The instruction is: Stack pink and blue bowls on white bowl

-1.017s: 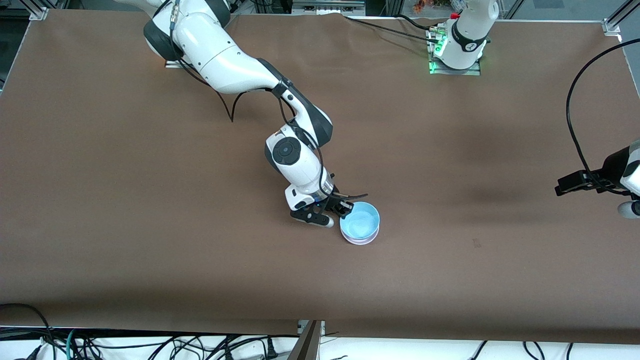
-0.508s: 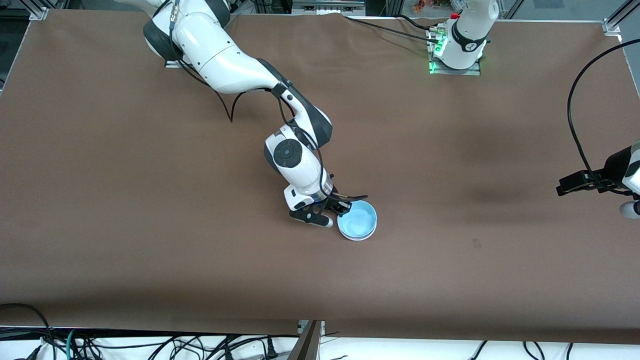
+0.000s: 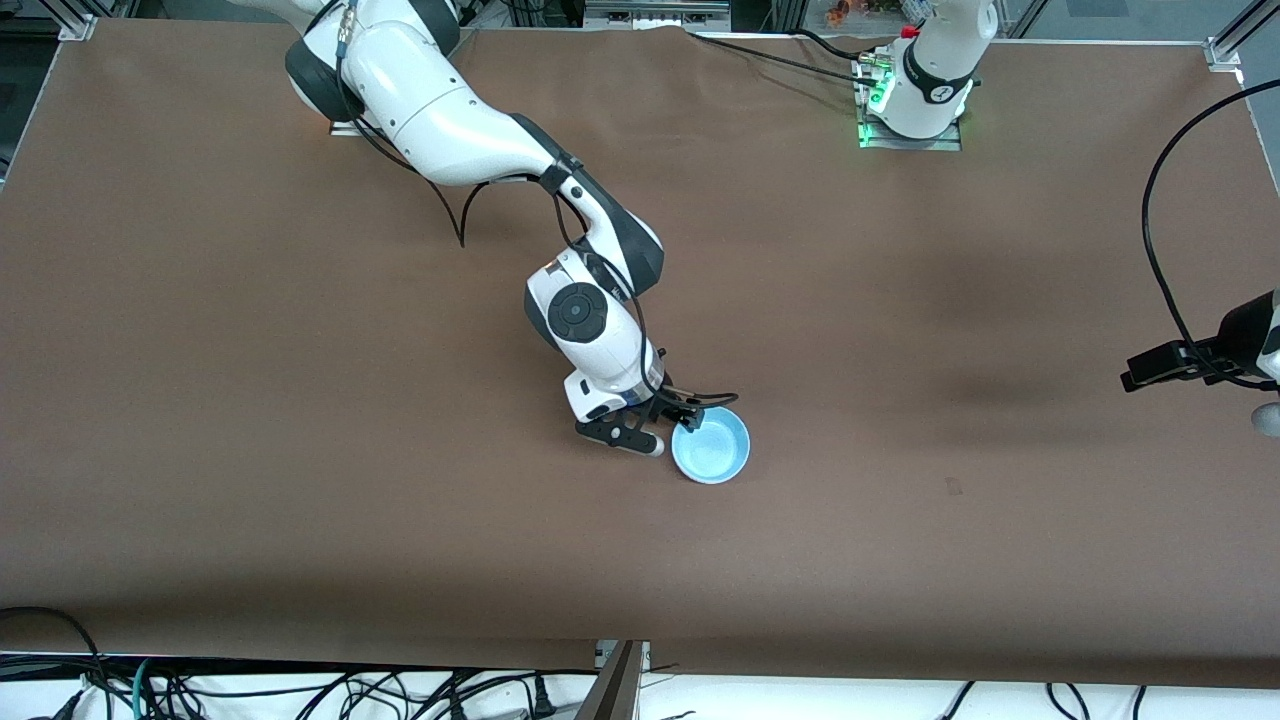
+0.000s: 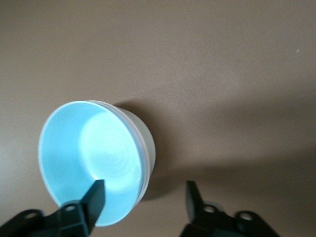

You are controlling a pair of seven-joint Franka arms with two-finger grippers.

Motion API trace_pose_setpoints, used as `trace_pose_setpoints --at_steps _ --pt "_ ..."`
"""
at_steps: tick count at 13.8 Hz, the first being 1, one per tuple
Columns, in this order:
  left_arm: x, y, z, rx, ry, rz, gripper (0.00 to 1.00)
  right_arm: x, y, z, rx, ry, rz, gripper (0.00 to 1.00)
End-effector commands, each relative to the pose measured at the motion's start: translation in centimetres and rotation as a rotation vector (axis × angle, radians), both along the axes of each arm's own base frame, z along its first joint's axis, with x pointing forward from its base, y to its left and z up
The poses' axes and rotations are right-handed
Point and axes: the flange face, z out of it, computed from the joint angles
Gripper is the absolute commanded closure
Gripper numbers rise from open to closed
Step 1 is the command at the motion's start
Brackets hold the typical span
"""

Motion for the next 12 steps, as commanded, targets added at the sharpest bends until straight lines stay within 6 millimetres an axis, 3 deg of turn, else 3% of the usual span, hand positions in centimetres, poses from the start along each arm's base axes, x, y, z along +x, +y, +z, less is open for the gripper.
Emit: trace_pose_setpoints --at_steps 1,3,4,8,12 --pt "0.2 0.1 0.5 0.008 -0.009 0.000 0.00 1.0 -1.2 5.7 -0.010 0.021 -0.012 0.00" --pt "0.3 -0.1 0.5 0.005 -0.008 0.001 0.00 1.6 -3.2 11.0 -0.039 0.029 -0.014 0.00" --pt "0.3 -0.1 0.5 0.005 -0.008 0.001 0.00 2.6 -5.6 13.9 -0.058 0.024 -0.027 0.00" --pt "0.5 0.0 -0.6 0.003 0.008 -0.001 0.00 5.0 -17.1 21.4 -0.218 0.082 0.002 0.00" --pt "0.5 -0.3 -1.5 -0.002 0.027 -0.005 0.00 4.5 -26.8 28.5 -0.259 0.153 0.091 0.00"
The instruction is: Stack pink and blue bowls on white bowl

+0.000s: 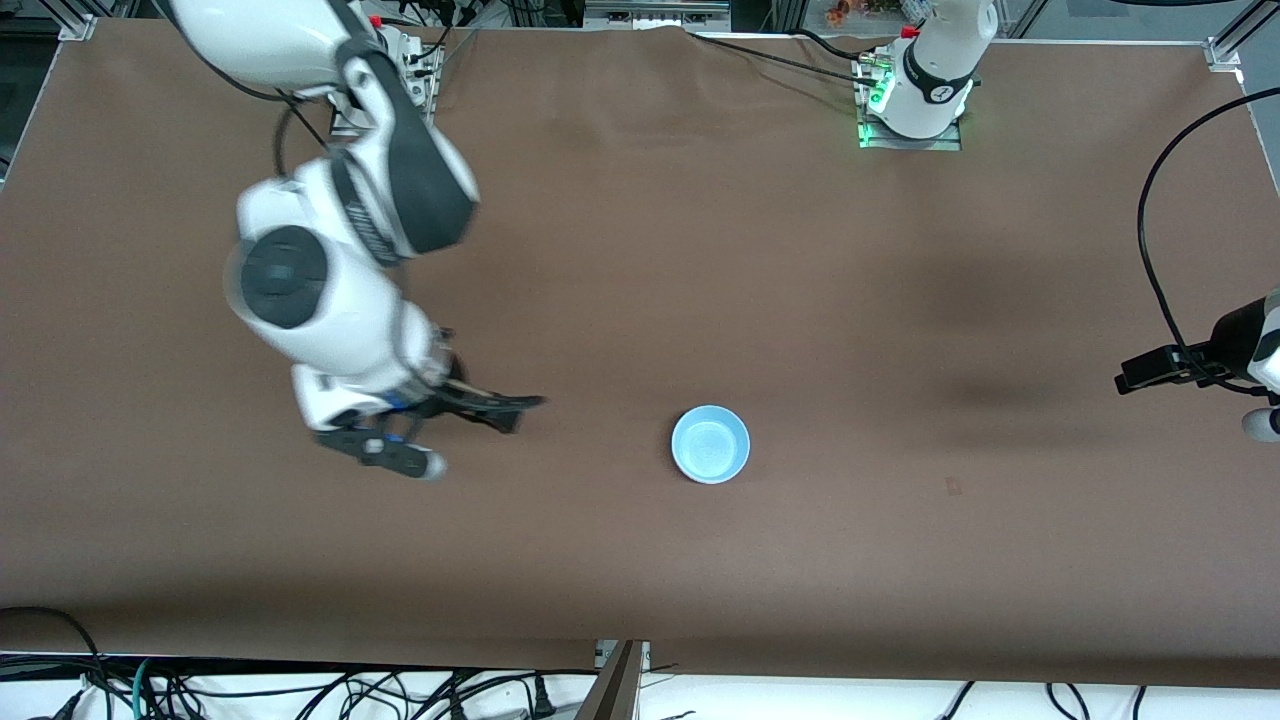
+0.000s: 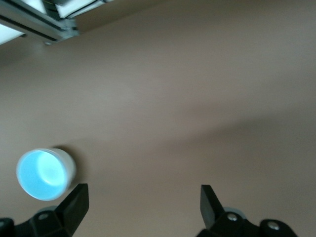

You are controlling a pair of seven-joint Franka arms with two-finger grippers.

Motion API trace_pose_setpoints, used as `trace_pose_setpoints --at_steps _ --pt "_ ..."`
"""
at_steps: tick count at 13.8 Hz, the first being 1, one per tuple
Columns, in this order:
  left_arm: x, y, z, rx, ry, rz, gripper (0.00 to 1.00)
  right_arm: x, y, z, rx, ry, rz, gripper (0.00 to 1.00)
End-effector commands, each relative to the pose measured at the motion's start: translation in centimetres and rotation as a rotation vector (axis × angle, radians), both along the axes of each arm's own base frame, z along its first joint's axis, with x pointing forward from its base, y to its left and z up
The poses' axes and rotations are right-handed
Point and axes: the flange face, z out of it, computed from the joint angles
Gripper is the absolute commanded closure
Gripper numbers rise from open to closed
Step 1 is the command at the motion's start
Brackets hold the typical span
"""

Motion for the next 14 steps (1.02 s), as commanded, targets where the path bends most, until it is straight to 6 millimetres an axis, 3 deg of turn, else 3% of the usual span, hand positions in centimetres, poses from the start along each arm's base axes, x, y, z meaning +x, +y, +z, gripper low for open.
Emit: trace_pose_setpoints --at_steps 1,4,6,8,10,12,14 --pt "0.2 -0.8 -0.5 0.005 0.014 -0.004 0.00 -2.2 -5.0 4.1 -0.017 0.067 0.067 0.00" --pt "0.4 -1.4 -1.5 -0.003 0.033 -0.012 0.00 -5.4 -11.4 7.4 -0.020 0.096 0.137 0.00" --pt "0.7 -3.1 -2.4 -0.006 0.048 -0.014 0.00 -7.5 -14.4 8.2 -0.023 0.108 0.176 0.00" --pt "0.6 -3.5 -2.8 -0.004 0.056 -0.010 0.00 -9.4 -17.4 8.9 -0.018 0.108 0.218 0.00" --pt "0.6 -3.5 -2.9 -0.005 0.061 -0.011 0.00 -12.4 -19.4 8.7 -0.004 0.101 0.216 0.00" --pt "0.6 -3.6 -3.1 -0.006 0.064 -0.012 0.00 -14.7 -21.5 9.7 0.000 0.085 0.227 0.00" --pt "0.7 -3.5 -3.3 -0.007 0.066 -0.012 0.00 -16.0 -21.9 10.6 -0.003 0.080 0.247 0.00"
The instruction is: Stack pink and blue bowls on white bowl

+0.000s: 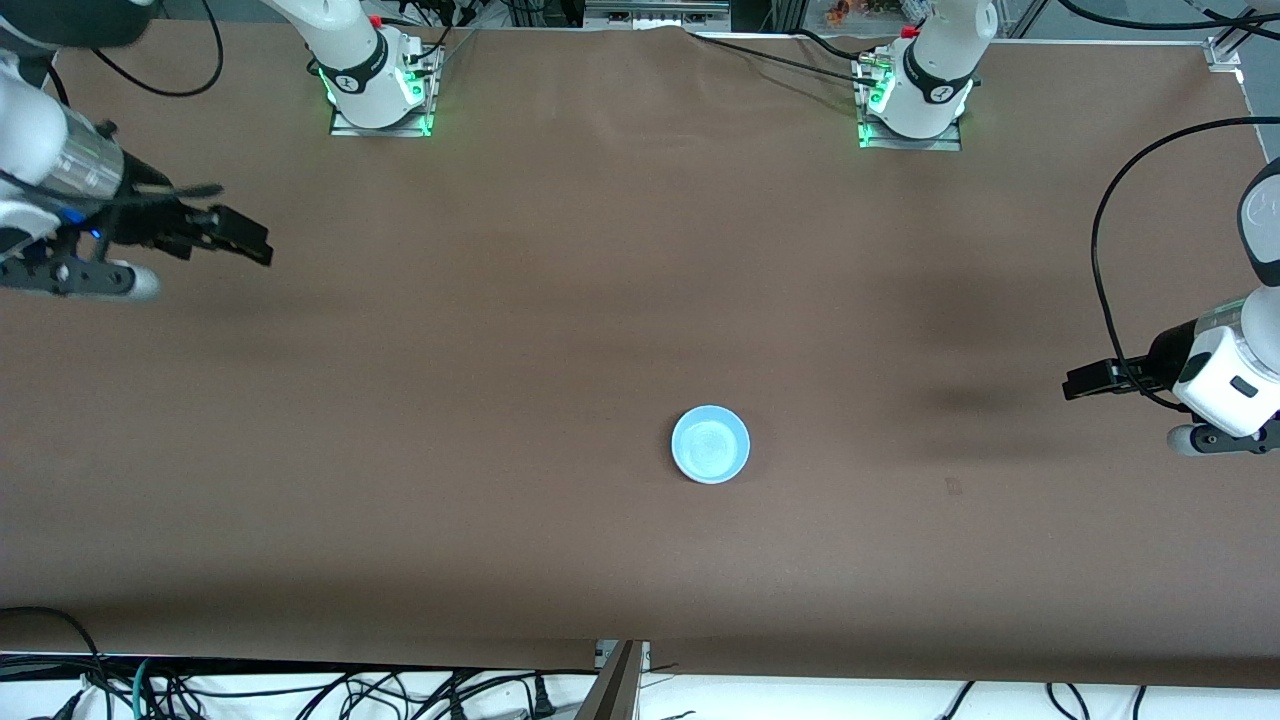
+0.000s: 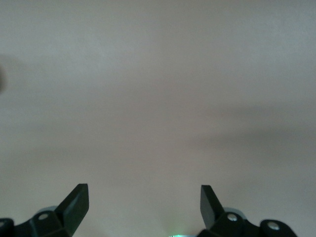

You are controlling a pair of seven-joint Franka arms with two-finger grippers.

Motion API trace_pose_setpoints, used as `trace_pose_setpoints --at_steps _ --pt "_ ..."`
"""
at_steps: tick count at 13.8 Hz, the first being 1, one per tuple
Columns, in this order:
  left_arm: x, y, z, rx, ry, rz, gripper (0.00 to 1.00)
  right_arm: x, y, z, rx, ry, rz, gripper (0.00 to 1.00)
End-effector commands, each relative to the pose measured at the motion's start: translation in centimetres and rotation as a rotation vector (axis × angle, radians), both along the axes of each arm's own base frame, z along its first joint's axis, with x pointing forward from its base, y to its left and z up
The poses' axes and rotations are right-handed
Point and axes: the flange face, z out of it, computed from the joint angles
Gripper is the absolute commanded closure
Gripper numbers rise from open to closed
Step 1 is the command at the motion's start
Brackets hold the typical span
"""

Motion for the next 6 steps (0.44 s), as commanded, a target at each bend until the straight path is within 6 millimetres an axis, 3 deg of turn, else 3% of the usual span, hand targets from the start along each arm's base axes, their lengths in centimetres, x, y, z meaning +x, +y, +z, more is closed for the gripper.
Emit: trace_pose_setpoints --at_steps 1,6 --pt "-0.17 0.04 -0.12 0.012 0.010 0.007 0.00 -2.61 -0.54 0.85 0.010 -0.021 0.041 0.00" --pt "-0.14 0.14 -0.05 0.013 0.007 0.008 0.00 -2.32 -0.42 1.62 0.004 -0.032 0.048 0.00"
